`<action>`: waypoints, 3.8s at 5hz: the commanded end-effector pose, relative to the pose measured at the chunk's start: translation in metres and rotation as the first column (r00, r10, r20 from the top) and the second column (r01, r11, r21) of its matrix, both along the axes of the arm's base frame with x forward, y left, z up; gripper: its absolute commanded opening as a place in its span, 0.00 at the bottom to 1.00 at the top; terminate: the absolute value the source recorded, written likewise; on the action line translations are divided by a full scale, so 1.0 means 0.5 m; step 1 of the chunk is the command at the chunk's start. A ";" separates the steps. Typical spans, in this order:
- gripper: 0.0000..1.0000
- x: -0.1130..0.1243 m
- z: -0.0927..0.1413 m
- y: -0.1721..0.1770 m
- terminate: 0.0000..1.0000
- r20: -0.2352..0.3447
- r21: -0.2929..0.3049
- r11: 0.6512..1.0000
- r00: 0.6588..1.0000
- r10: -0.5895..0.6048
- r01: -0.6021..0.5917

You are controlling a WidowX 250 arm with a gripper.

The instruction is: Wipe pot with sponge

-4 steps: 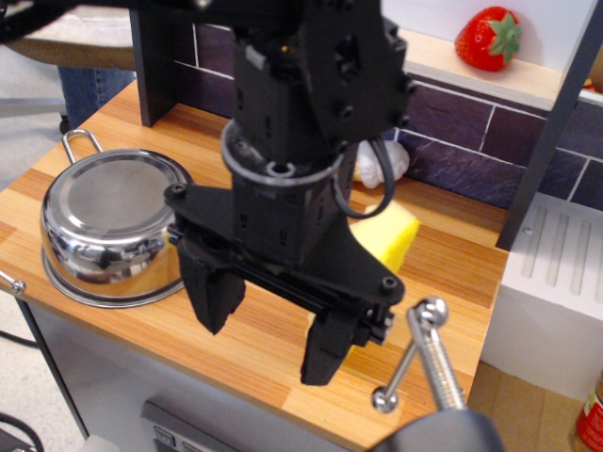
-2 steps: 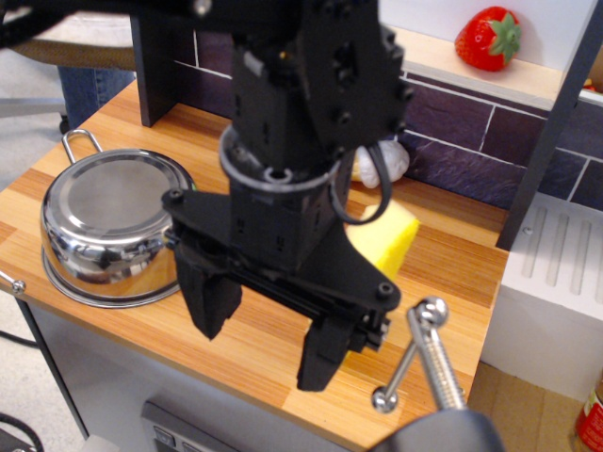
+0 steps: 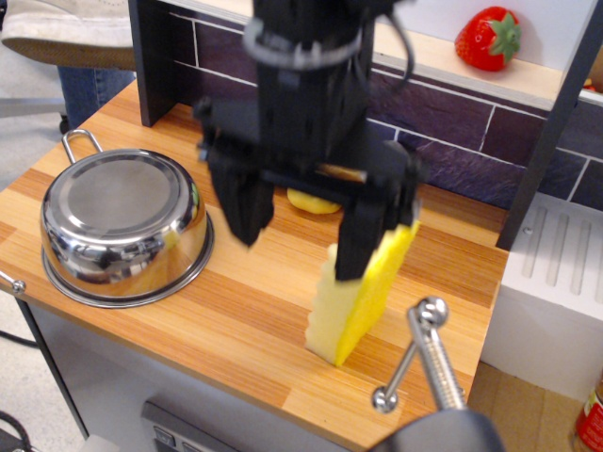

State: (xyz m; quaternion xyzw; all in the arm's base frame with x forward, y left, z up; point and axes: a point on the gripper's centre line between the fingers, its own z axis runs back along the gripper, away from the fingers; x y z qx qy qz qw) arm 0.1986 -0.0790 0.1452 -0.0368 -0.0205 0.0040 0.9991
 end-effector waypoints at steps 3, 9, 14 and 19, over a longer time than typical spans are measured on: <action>1.00 0.119 -0.030 -0.044 0.00 0.024 -0.026 0.997 0.997 -0.077 0.078; 0.00 0.097 -0.096 -0.014 0.00 0.070 0.142 0.990 0.998 -0.003 -0.007; 0.00 0.092 0.023 0.255 0.00 0.083 -0.005 0.873 0.870 0.486 -0.487; 0.00 0.022 -0.028 0.398 1.00 0.127 0.028 0.845 0.841 0.526 -0.534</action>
